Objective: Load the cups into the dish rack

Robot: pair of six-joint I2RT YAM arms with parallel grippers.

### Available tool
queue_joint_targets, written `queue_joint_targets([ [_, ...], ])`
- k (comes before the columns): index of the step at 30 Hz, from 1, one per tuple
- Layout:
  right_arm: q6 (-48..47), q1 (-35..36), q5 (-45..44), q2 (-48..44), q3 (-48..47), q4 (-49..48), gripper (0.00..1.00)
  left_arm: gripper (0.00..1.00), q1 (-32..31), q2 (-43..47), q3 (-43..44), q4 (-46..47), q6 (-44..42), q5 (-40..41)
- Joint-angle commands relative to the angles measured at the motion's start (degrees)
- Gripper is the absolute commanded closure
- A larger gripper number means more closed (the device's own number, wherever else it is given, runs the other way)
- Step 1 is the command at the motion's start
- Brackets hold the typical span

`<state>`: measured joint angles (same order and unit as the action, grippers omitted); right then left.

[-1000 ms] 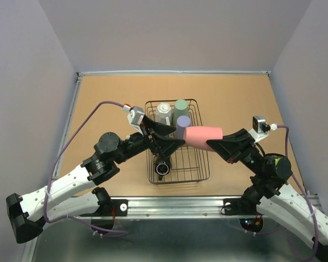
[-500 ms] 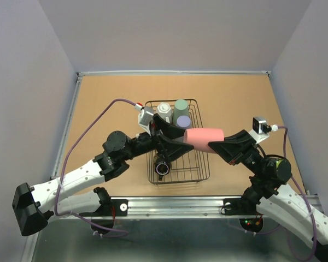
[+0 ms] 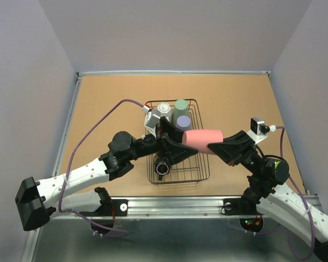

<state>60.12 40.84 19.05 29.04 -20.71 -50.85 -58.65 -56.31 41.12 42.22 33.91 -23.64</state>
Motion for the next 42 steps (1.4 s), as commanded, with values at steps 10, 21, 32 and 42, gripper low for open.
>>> queue_joint_targets([
  [10, 1.14, -0.15, 2.75, 0.93, 1.99, -4.17, 1.0, 0.06, -3.4, -0.64, 4.66, 4.72, -1.83, -1.24],
  [21, 0.62, -0.15, 3.89, 1.11, 1.55, -4.08, 1.0, 0.04, -3.84, 1.11, 4.93, 3.58, -3.24, 0.34],
  [32, -0.18, -0.15, 6.35, 1.46, 1.46, -4.08, 1.0, 0.13, -3.84, 1.91, 5.63, 2.34, -3.24, 2.37],
  [42, -0.88, -0.15, 6.7, 1.55, 1.46, -3.29, 0.99, 1.0, -3.84, 2.35, 5.02, 1.73, -3.67, 3.77],
])
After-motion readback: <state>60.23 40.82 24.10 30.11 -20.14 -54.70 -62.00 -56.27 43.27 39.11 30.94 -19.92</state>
